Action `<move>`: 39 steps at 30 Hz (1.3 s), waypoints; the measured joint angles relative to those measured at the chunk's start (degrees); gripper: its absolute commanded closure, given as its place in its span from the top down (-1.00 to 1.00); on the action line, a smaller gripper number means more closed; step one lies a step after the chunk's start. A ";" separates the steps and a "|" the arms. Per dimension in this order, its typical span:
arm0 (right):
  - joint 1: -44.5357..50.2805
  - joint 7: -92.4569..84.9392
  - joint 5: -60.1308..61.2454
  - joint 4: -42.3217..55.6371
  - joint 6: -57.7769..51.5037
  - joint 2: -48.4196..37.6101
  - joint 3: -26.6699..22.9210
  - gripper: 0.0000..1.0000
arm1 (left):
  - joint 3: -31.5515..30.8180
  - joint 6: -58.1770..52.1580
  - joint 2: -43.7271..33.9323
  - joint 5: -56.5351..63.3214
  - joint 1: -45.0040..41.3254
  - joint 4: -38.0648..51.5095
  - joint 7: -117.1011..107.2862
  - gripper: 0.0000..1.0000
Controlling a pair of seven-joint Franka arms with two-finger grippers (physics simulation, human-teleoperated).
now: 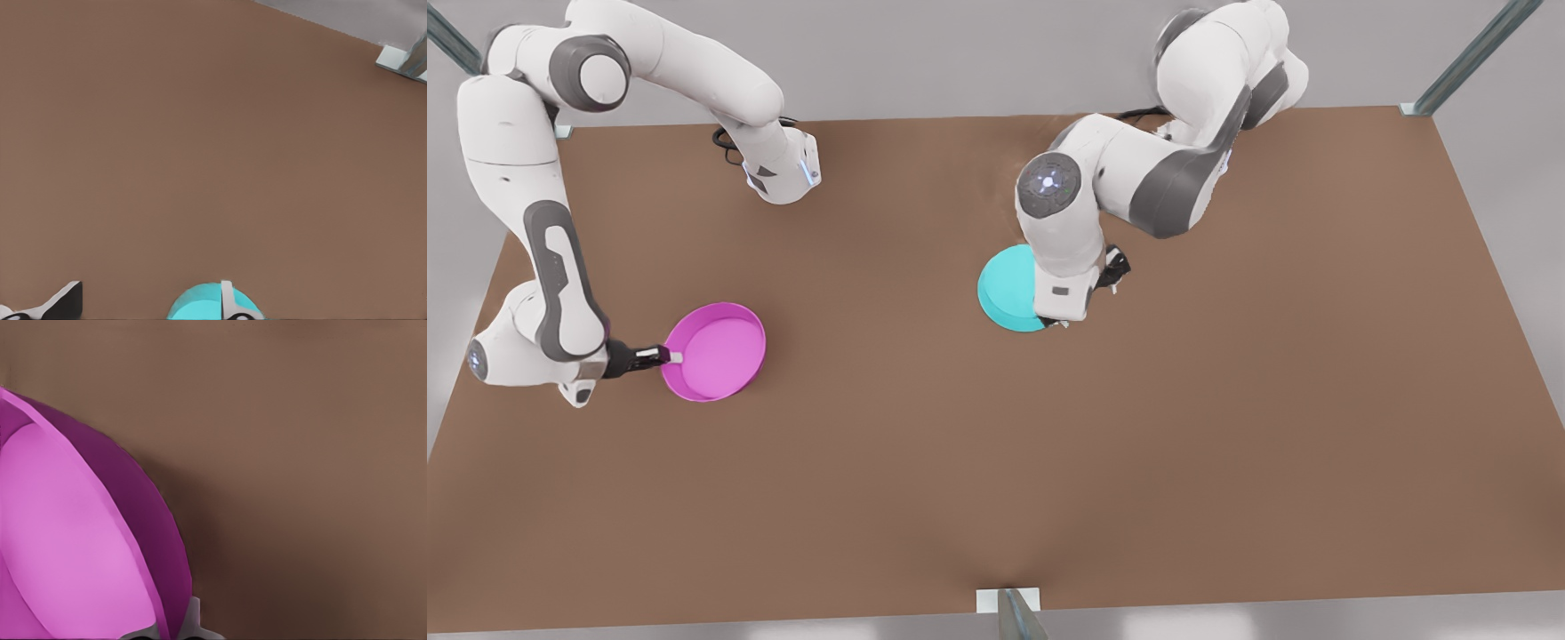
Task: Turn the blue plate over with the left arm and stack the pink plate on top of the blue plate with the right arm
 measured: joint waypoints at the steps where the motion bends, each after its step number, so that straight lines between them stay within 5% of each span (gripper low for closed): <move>1: -0.57 1.40 0.01 -0.09 -0.24 -0.04 2.71 -0.57 | 0.18 0.06 -0.03 -2.40 5.16 -0.09 12.99 1.00; 5: 1.45 9.25 0.04 -0.23 0.62 0.04 10.46 -0.57 | 0.95 -1.56 -1.48 -6.14 16.52 -0.34 41.86 1.00; 9: 4.94 13.23 0.07 -1.78 3.54 -0.88 14.34 -0.57 | 1.95 10.57 -22.53 -6.90 20.49 -29.99 47.20 1.00; 11: 5.62 19.17 0.10 -2.32 4.85 -1.01 18.00 -0.57 | 2.61 14.17 -25.82 -7.76 21.05 -35.83 48.51 1.00; 17: 9.18 37.48 0.16 -5.84 10.05 -2.43 28.87 -0.57 | 2.54 14.04 -25.57 -8.76 20.96 -35.99 48.43 1.00; 23: 21.38 50.56 0.23 -6.54 18.46 -2.26 29.39 -0.57 | 2.53 14.12 -25.26 -9.05 21.04 -35.99 48.43 1.00; 32: 22.58 59.07 0.25 -14.42 29.34 -2.41 40.50 -0.57 | 2.53 14.12 -25.26 -9.08 21.04 -35.99 48.26 1.00; 39: 27.83 62.82 -0.06 -15.31 34.92 -2.24 40.21 -0.57 | 2.53 14.12 -24.91 -9.07 21.04 -35.99 48.26 1.00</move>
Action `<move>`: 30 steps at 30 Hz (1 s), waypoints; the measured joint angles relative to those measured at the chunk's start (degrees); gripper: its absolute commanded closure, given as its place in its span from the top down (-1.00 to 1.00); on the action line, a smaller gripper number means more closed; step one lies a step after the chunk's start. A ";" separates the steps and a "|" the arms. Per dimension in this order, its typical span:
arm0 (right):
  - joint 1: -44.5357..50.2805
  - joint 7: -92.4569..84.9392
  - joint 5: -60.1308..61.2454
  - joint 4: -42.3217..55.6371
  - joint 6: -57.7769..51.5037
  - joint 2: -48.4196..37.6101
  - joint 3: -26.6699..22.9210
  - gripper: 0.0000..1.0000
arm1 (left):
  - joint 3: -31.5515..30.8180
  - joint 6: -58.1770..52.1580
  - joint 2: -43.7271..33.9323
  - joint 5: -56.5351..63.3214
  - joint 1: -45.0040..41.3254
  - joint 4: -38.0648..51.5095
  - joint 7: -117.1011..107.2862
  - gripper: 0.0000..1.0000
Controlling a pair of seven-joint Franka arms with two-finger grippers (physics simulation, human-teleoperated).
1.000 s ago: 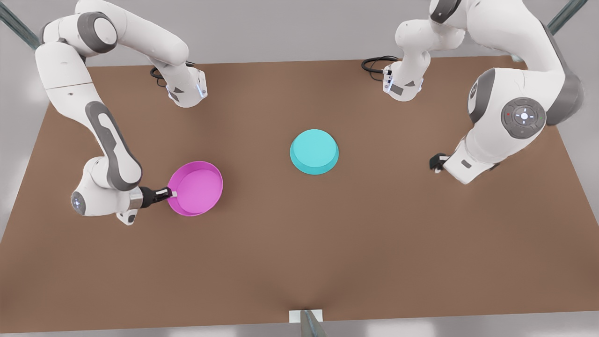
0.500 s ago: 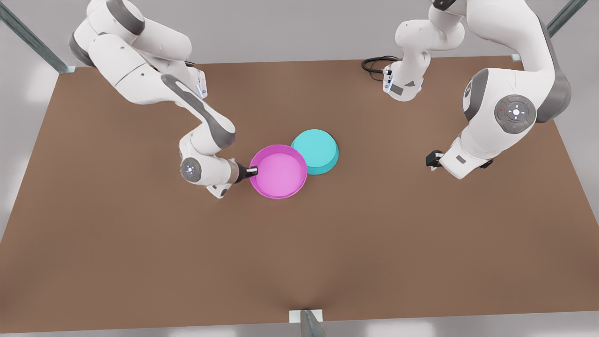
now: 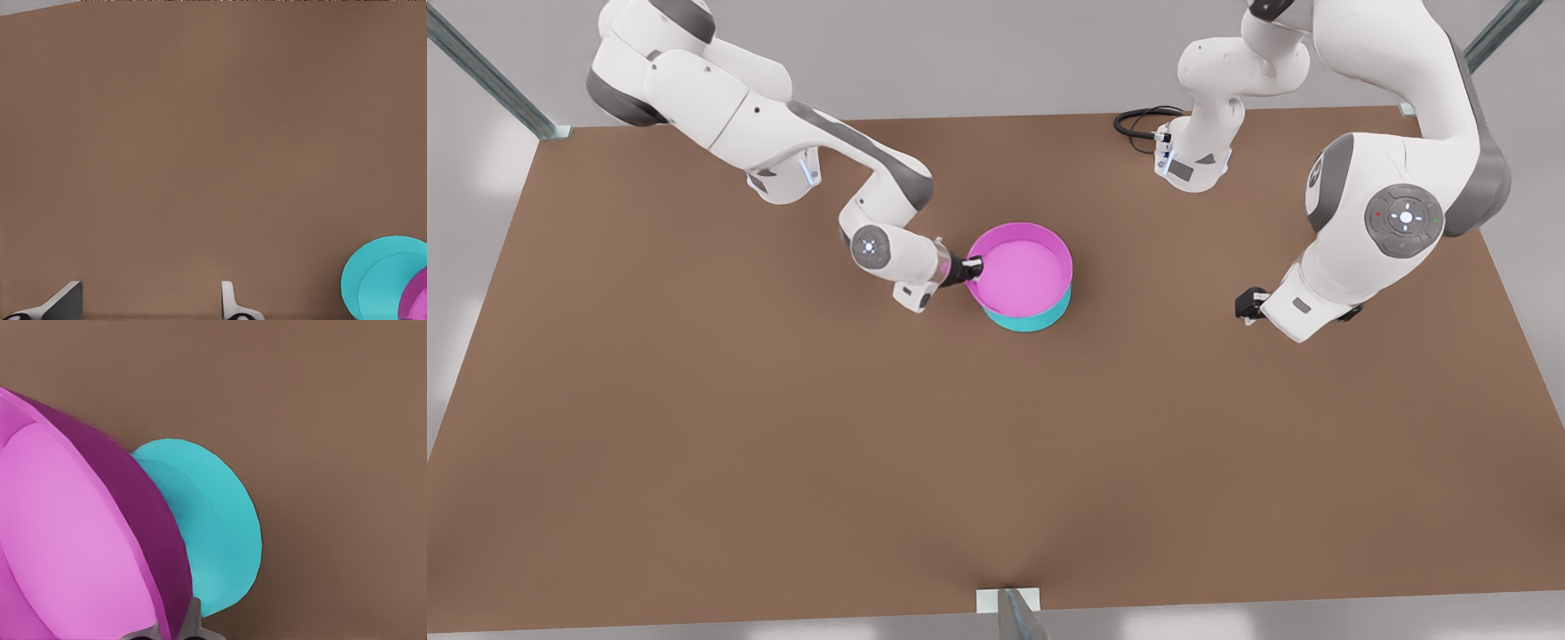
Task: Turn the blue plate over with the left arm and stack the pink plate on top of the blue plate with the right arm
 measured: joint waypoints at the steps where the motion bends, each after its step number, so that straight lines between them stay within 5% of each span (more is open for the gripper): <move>1: 1.16 0.16 -0.11 0.28 0.42 0.17 -0.61 -0.57 | 0.00 0.00 0.00 0.01 0.00 0.00 0.00 1.00; 19: 11.03 0.34 -0.41 -0.53 6.69 3.07 -9.17 -0.54 | -0.26 -0.09 0.44 0.03 -0.09 0.09 -0.26 1.00; 23: 11.44 0.60 -0.77 -0.32 6.72 3.52 -9.73 0.82 | -0.26 -0.09 0.44 0.03 -0.12 0.09 -0.35 1.00; 24: 11.69 0.64 -0.78 -0.31 6.80 3.52 -9.73 1.00 | -0.26 -0.09 0.44 0.03 -0.10 0.09 -0.35 1.00; 30: 11.59 0.40 -0.77 -0.15 7.47 3.52 -10.17 1.00 | -0.26 -0.09 0.44 0.03 -0.15 0.09 -0.35 1.00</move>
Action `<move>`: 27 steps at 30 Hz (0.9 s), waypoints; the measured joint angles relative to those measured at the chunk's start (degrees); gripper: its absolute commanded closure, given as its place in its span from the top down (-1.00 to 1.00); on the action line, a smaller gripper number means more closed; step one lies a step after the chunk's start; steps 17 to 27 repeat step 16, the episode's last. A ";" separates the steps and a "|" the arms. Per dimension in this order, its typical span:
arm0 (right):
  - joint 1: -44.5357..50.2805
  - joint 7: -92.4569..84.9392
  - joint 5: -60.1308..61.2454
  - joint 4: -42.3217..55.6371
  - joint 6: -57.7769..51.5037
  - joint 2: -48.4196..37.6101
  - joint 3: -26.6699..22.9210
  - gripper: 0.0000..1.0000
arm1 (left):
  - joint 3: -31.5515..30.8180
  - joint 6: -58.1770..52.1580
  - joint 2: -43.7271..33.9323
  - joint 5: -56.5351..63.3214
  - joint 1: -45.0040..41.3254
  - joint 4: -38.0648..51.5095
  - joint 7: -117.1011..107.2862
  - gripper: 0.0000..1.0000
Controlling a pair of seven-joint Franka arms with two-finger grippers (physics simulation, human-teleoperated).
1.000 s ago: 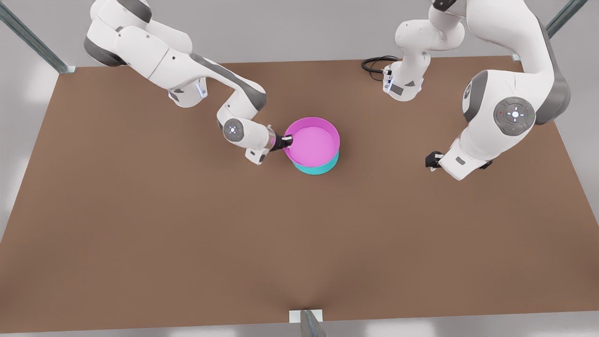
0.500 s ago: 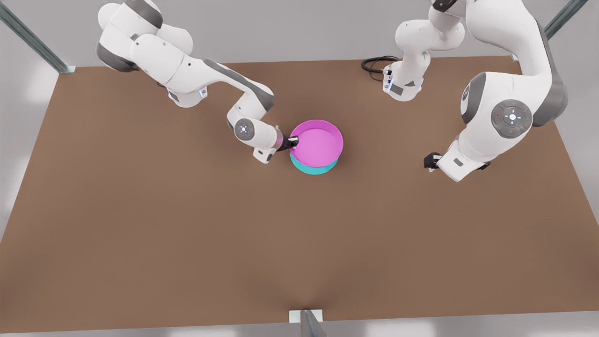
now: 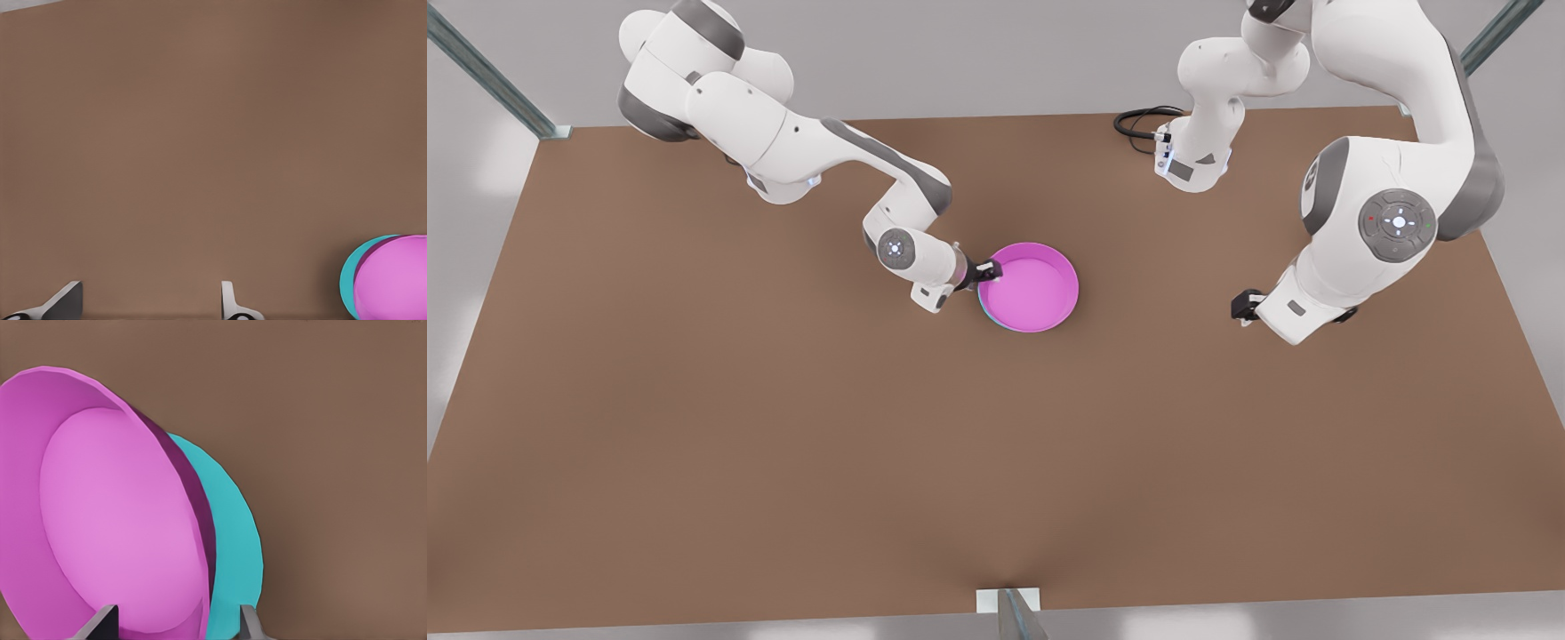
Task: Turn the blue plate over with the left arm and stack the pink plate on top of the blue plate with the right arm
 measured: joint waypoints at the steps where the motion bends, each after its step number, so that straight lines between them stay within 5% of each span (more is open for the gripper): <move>1: -1.35 0.20 -0.02 1.66 -5.54 -1.04 0.55 1.00 | 0.00 0.00 0.00 0.00 0.05 0.06 0.00 1.00; 4: -10.18 1.10 -6.10 30.14 -50.05 -7.05 0.81 1.00 | 0.00 0.00 0.00 0.00 0.05 0.09 0.00 1.00; 5: -13.58 0.51 -7.81 35.39 -56.20 -7.76 -0.66 1.00 | 0.00 0.00 0.00 0.00 0.05 0.16 0.00 1.00; 9: -12.18 -18.70 -9.16 39.11 -58.13 -18.20 -32.62 1.00 | -0.17 0.00 -0.09 0.00 0.07 0.18 0.00 1.00; 13: -6.06 -26.81 -10.19 38.27 -59.96 -21.98 -41.24 1.00 | -0.17 -0.09 -0.09 0.00 0.06 0.18 -0.06 1.00; 27: -5.94 -26.77 -9.74 38.82 -60.43 -21.97 -41.06 1.00 | -0.17 -0.09 -0.09 -0.02 0.06 0.18 -0.05 1.00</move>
